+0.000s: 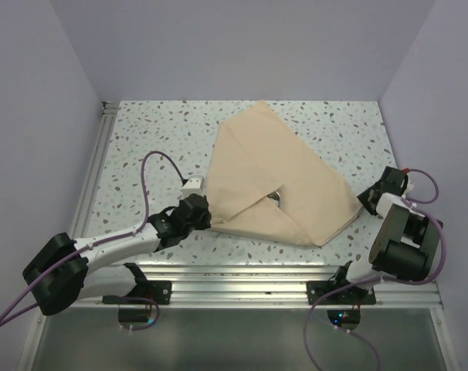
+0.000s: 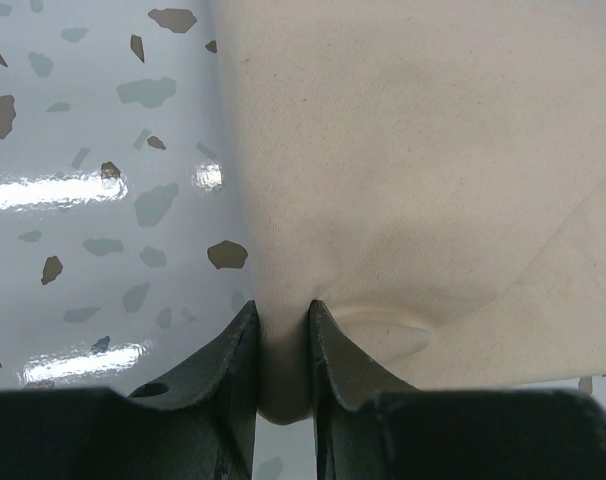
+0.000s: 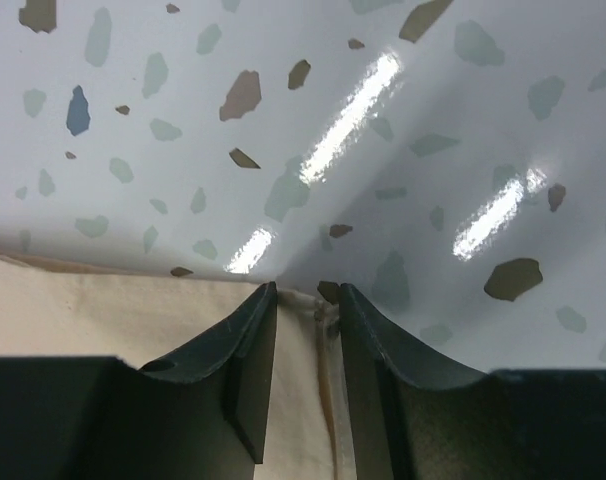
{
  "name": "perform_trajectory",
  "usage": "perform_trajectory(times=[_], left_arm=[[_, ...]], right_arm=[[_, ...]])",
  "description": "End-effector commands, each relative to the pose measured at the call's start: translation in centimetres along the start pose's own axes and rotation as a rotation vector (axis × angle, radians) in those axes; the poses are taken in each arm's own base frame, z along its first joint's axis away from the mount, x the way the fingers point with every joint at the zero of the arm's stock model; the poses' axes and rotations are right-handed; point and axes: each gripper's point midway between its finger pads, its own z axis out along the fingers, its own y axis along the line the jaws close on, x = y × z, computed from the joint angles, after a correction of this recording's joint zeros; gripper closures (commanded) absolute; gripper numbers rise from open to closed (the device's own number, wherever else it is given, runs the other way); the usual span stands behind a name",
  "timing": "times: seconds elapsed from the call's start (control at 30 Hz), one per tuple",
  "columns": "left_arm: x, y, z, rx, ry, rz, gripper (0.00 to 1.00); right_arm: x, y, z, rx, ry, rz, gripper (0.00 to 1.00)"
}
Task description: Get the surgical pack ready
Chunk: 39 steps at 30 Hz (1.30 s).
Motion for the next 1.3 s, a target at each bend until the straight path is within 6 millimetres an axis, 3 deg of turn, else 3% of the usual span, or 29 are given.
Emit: perform_trajectory(times=[0.0,0.23,0.3,0.37,0.5,0.67,1.27], left_arm=[[-1.9,0.0,0.0,-0.017,-0.073,0.001,0.84],[-1.9,0.0,0.0,-0.019,-0.072,0.000,0.84],[-1.9,-0.1,0.1,-0.019,-0.073,0.000,0.84],[-1.9,-0.1,0.1,-0.019,-0.073,0.000,0.84],[-1.9,-0.1,0.1,-0.017,-0.073,-0.001,0.84],[-2.0,-0.2,0.0,-0.017,-0.076,-0.003,0.84],[-2.1,-0.1,0.1,-0.026,-0.076,-0.005,0.84]], right_arm=[[2.8,-1.2,1.3,0.037,0.093,0.012,0.66],[2.9,-1.1,0.5,0.022,0.099,-0.002,0.73],[2.9,-1.6,0.1,0.046,0.098,-0.025,0.67],[2.6,-2.2,-0.1,0.078,0.088,-0.032,0.54],[2.8,-3.0,-0.8,0.111,0.086,-0.042,0.47],[3.2,-2.3,-1.5,0.059,0.078,-0.027,0.49],[3.6,-0.1,-0.1,0.015,0.132,-0.052,0.62]])
